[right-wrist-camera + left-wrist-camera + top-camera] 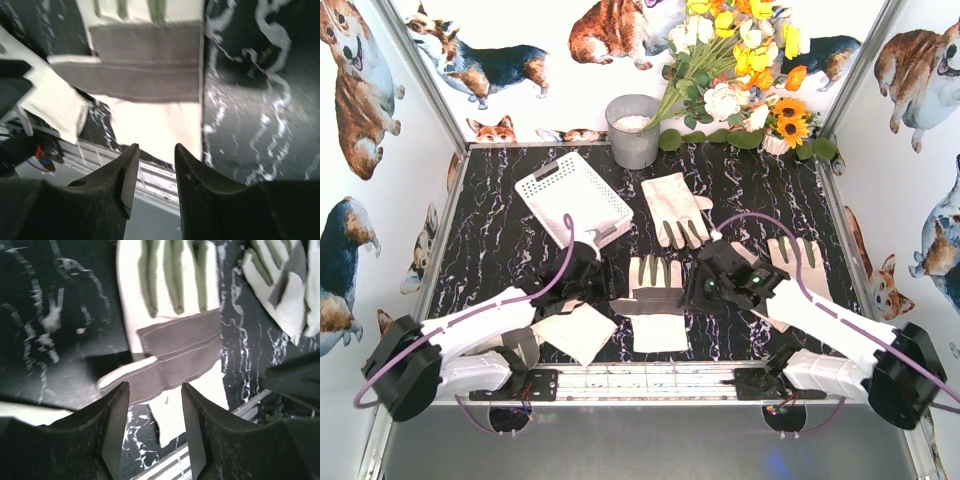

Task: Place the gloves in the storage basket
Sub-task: Adjust the glove at the center of the board.

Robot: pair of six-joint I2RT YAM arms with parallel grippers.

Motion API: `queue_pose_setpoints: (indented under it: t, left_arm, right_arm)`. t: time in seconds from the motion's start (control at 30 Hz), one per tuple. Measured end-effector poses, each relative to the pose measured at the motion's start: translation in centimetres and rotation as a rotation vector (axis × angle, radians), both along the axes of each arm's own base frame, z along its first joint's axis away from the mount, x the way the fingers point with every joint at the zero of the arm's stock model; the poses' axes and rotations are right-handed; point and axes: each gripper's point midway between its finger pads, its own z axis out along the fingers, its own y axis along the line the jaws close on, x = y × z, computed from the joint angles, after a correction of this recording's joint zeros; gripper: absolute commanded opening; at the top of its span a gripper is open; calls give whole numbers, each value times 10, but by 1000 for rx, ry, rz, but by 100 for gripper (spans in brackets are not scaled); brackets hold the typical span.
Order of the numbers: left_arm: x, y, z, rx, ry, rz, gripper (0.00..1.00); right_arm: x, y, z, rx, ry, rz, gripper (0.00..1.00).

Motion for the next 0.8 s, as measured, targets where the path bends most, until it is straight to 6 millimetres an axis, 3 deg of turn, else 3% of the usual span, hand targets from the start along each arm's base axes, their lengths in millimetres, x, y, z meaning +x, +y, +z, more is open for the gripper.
queue_pose_setpoints:
  t: [0.1,0.23,0.4,0.6,0.8]
  left_arm:
    - [-1,-20,-1,-48,7,-70,34]
    - [-4,-43,-15,-53,49,-154,29]
    - [-5,-60,-29,-49,74,-216,28]
    - [-11,-60,-48,-16,121,-241,27]
    - [-16,-60,-55,-11,153,-255,27]
  right_arm:
    - [19,18,-1,44,-41,-5,27]
    - [44,40,-10,70,-48,-21,18]
    - [65,57,-24,91,-19,-17,16]
    - [70,54,-45,81,23,-41,16]
    - [59,44,-65,67,74,-68,20]
